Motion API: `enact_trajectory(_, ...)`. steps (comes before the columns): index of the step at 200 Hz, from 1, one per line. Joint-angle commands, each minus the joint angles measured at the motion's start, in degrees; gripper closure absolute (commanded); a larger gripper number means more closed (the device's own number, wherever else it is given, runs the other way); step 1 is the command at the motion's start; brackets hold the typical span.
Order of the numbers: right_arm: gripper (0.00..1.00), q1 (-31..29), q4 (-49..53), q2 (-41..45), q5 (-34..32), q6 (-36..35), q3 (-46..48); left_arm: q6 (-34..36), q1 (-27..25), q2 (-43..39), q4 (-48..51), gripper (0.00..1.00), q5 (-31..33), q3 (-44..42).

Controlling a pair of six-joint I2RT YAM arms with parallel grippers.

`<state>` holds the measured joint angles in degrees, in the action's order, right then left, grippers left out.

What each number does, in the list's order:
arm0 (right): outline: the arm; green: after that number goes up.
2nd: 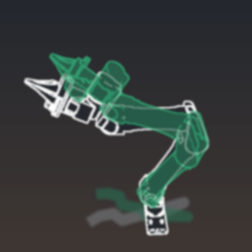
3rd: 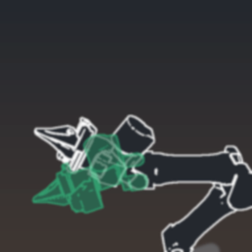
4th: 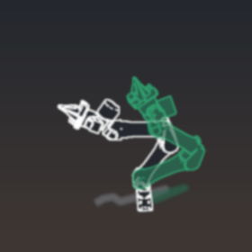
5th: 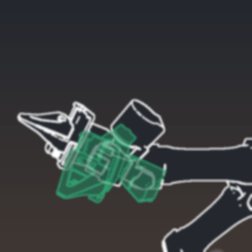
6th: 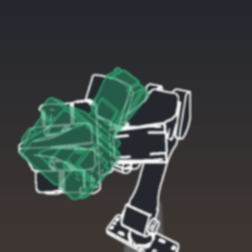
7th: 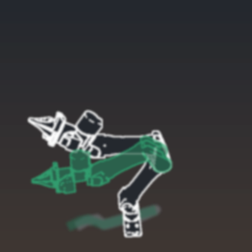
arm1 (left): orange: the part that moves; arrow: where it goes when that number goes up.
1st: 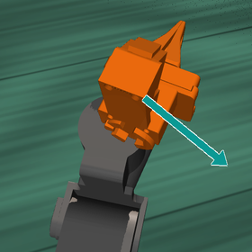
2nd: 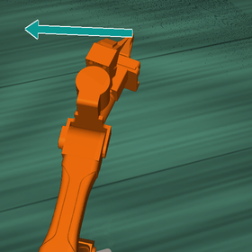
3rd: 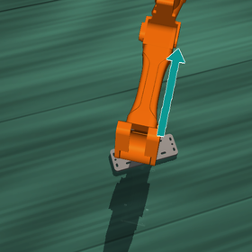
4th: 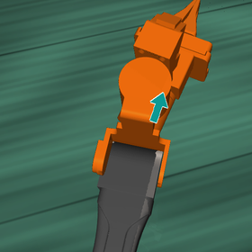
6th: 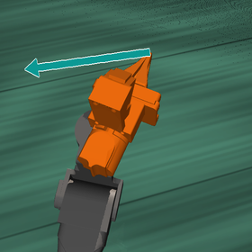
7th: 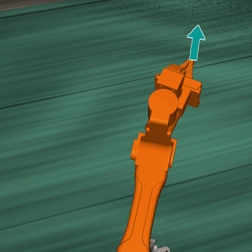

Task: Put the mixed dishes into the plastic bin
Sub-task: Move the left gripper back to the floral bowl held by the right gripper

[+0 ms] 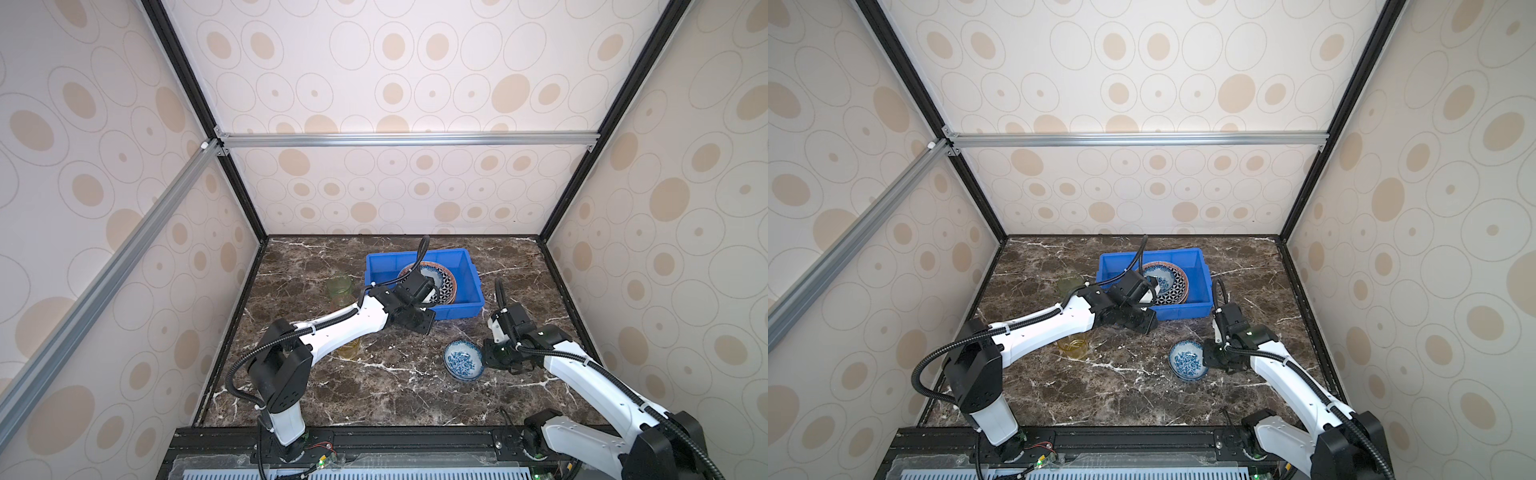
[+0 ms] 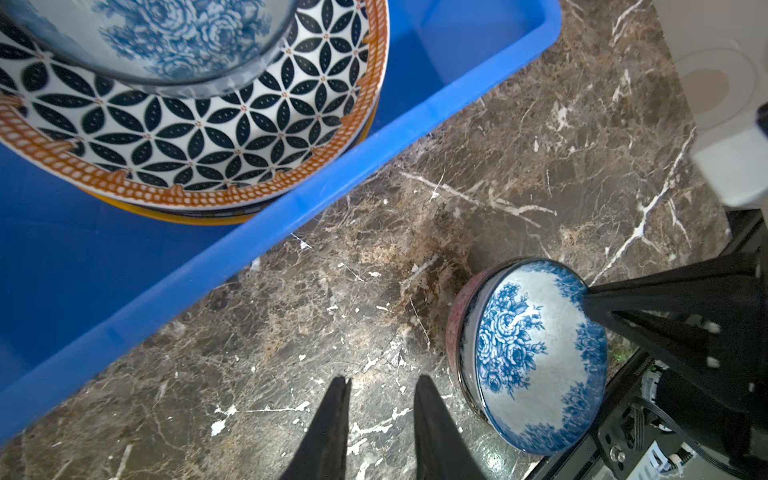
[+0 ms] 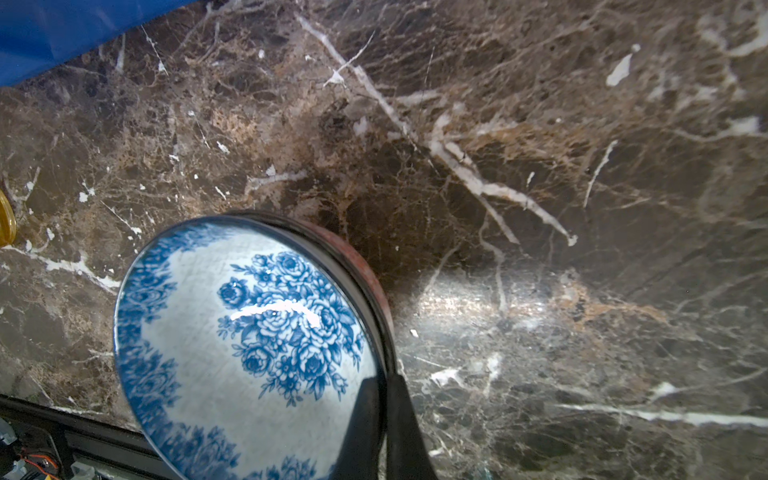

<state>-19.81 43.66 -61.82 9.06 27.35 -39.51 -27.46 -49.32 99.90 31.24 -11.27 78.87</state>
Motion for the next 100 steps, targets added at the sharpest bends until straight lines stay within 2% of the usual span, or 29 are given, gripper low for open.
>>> enact_trajectory(1,0.94,-0.23,-0.33,-0.6,0.52,-0.34,1.52,0.66,-0.98,0.95,2.11,0.72,-0.16,1.37)
enact_trajectory(100,0.94,-0.23,-1.47,-0.93,1.05,-0.13,2.31,0.65,-4.27,4.02,4.61,0.72,-0.64,4.33)
